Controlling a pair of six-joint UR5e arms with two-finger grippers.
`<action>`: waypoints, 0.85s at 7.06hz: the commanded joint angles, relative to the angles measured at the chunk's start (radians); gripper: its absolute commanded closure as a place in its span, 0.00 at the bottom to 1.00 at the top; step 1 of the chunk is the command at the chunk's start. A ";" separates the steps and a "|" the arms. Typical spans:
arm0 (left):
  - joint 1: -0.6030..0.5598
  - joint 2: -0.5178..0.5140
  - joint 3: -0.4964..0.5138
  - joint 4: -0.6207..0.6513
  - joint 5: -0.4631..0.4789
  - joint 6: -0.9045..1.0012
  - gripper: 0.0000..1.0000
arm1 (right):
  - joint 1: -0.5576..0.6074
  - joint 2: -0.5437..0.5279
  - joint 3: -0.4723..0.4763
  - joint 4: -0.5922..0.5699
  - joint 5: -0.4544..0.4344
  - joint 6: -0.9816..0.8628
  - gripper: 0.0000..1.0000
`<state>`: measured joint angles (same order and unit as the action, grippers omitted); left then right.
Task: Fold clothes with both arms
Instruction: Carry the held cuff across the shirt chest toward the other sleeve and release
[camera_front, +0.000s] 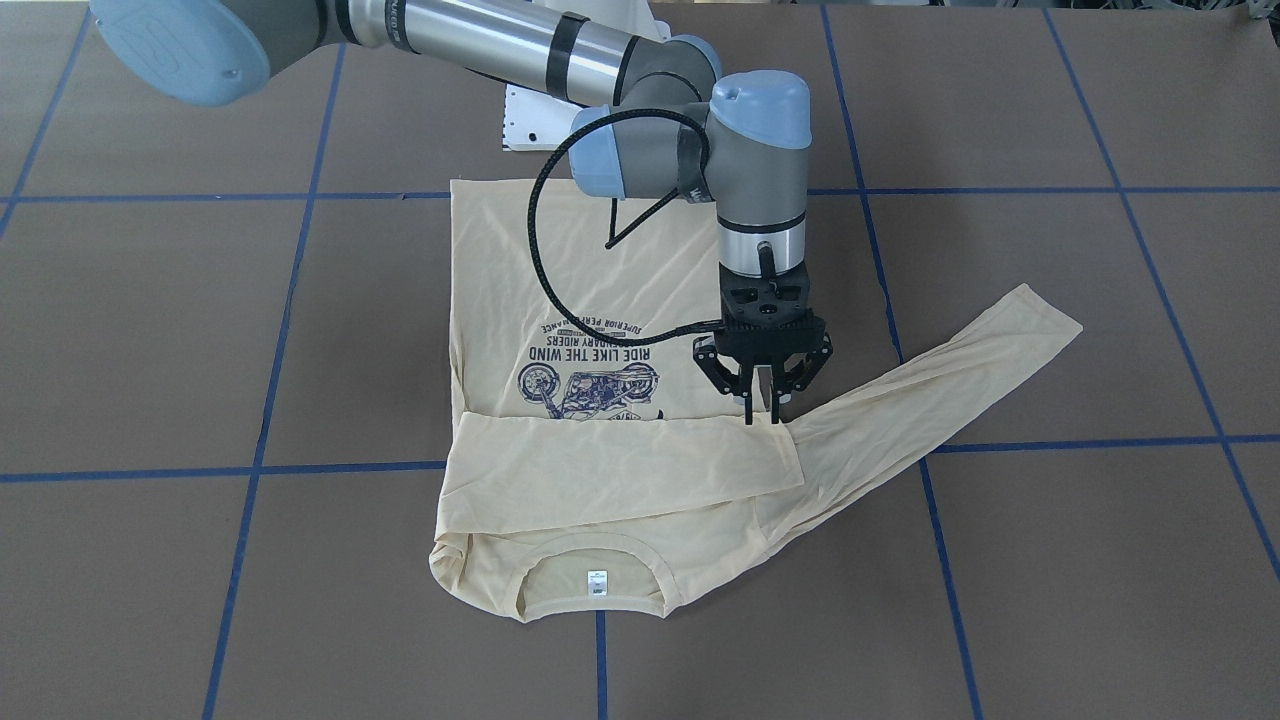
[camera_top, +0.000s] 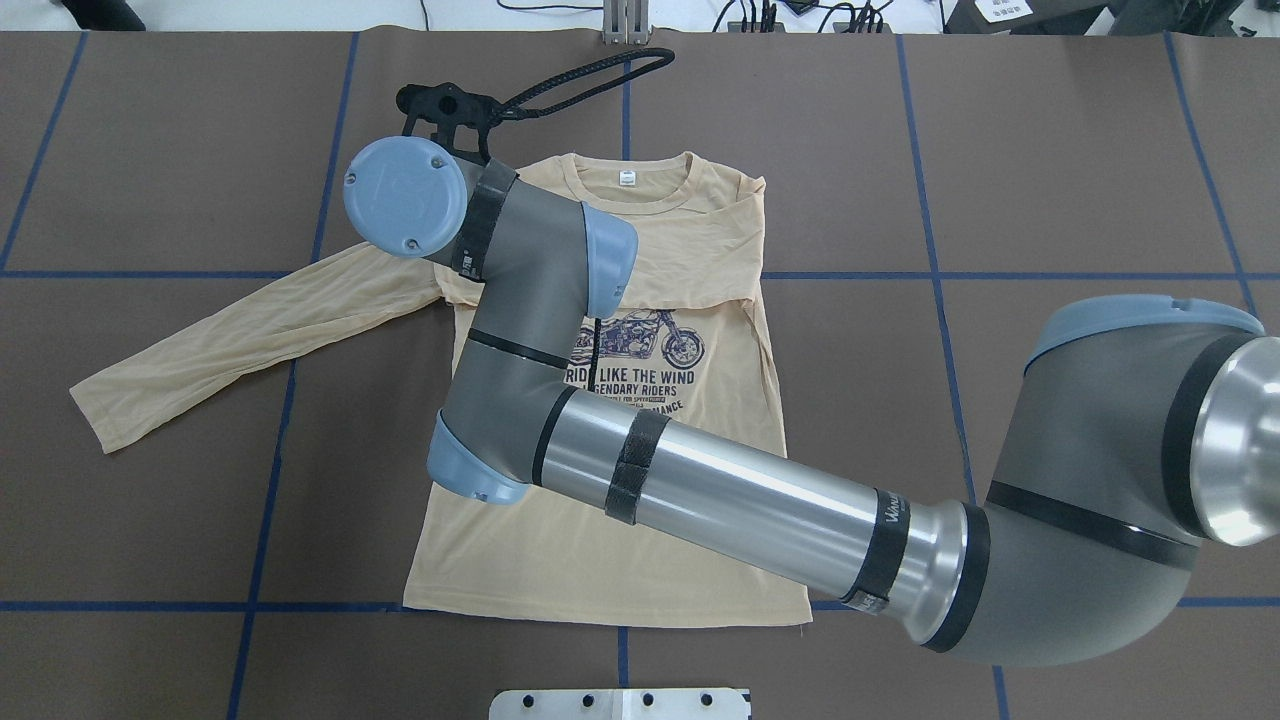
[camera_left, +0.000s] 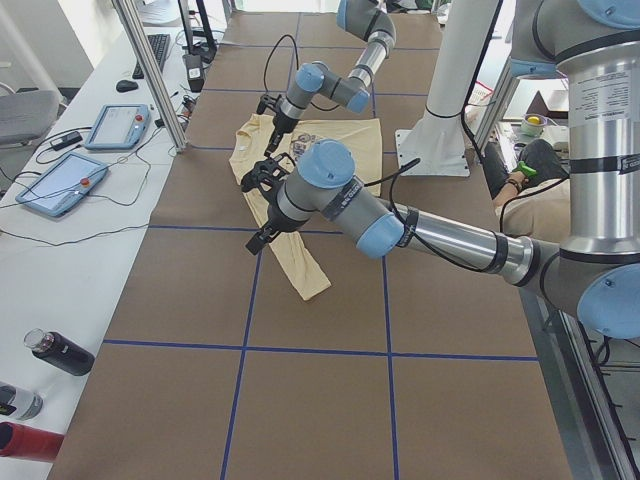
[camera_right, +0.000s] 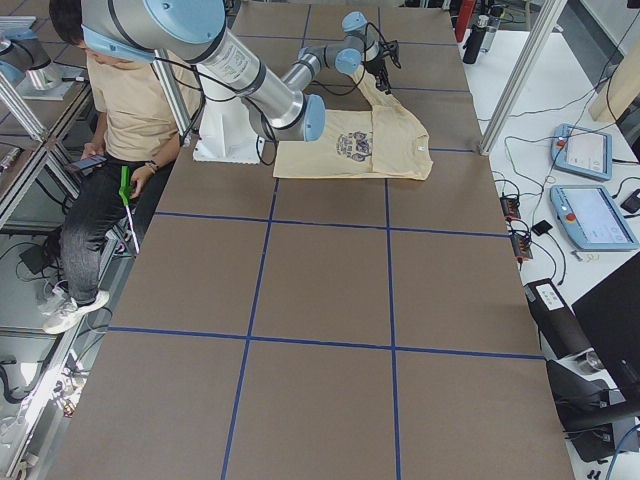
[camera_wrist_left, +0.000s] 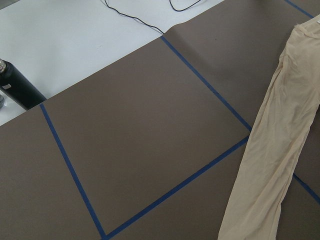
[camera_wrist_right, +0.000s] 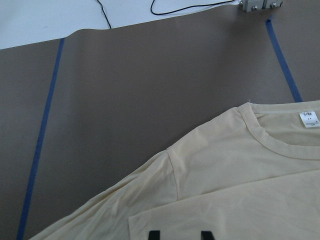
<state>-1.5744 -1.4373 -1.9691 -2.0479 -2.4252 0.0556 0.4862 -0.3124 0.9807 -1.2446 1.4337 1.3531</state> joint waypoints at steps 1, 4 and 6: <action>0.001 -0.002 0.003 0.000 -0.008 0.001 0.00 | 0.027 0.073 0.003 -0.141 0.023 0.011 0.00; 0.065 -0.031 0.056 0.003 0.001 -0.003 0.00 | 0.175 -0.050 0.227 -0.341 0.246 -0.105 0.00; 0.170 -0.023 0.059 -0.099 0.161 -0.234 0.00 | 0.260 -0.436 0.637 -0.345 0.330 -0.248 0.00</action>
<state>-1.4724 -1.4640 -1.9156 -2.0742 -2.3657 -0.0446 0.6952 -0.5227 1.3765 -1.5774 1.7080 1.2040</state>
